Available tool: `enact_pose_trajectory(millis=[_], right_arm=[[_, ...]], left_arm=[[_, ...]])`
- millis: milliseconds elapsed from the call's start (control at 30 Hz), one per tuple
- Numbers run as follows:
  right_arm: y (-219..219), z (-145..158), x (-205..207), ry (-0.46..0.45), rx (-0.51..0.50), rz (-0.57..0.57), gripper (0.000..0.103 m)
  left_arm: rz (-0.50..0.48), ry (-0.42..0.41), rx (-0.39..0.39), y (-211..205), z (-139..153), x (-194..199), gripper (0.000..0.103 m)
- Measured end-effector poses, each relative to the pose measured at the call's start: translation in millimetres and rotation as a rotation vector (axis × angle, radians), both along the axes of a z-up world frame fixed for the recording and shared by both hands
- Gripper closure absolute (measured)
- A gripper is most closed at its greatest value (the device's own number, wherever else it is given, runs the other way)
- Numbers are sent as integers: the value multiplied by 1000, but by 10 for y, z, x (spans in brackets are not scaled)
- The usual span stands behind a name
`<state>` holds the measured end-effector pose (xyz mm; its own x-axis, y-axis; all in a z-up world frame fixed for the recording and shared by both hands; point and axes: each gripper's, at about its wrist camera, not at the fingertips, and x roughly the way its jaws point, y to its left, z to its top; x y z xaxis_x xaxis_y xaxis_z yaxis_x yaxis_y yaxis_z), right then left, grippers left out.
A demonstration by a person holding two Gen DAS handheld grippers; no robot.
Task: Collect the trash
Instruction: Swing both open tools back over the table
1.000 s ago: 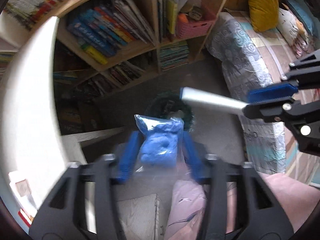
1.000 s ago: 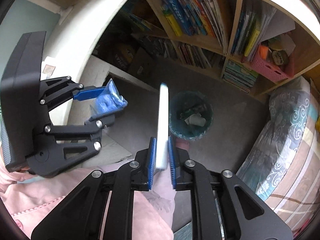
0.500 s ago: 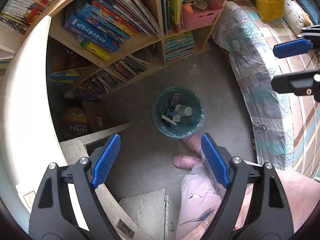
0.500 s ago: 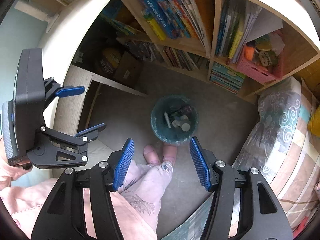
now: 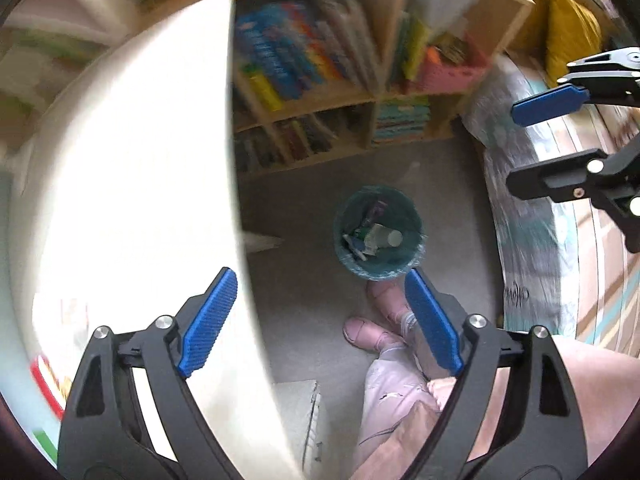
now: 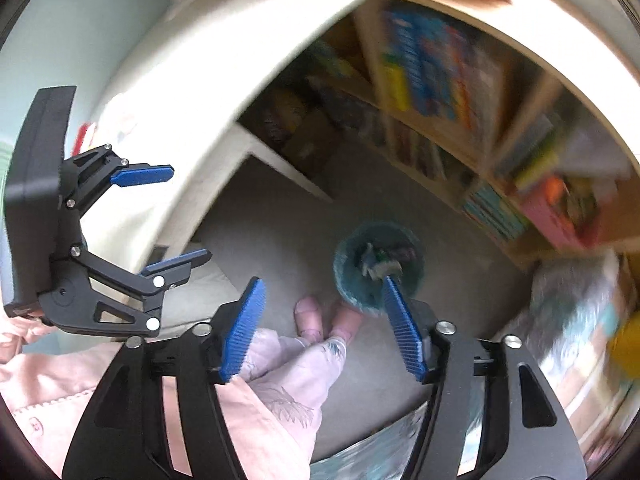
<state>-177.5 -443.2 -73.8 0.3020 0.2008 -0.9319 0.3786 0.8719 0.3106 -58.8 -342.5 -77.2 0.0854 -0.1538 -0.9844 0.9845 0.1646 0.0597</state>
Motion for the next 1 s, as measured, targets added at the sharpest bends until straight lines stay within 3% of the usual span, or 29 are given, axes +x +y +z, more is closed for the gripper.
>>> enact_pose_trajectory(millis=[233, 367, 467, 767, 1000], right_arm=[[534, 194, 791, -63, -49, 280, 39], [797, 276, 1151, -84, -73, 376, 39], [973, 348, 1393, -104, -88, 441, 39], [1345, 470, 1939, -128, -129, 582, 36], [1476, 462, 2271, -120, -140, 624, 35]], left_arm=[[233, -84, -13, 801, 259, 584, 16], [385, -106, -20, 1241, 351, 941, 15], [447, -130, -25, 1437, 398, 1121, 13], [570, -152, -36, 1836, 444, 1511, 13], [593, -157, -37, 1912, 424, 1778, 10]])
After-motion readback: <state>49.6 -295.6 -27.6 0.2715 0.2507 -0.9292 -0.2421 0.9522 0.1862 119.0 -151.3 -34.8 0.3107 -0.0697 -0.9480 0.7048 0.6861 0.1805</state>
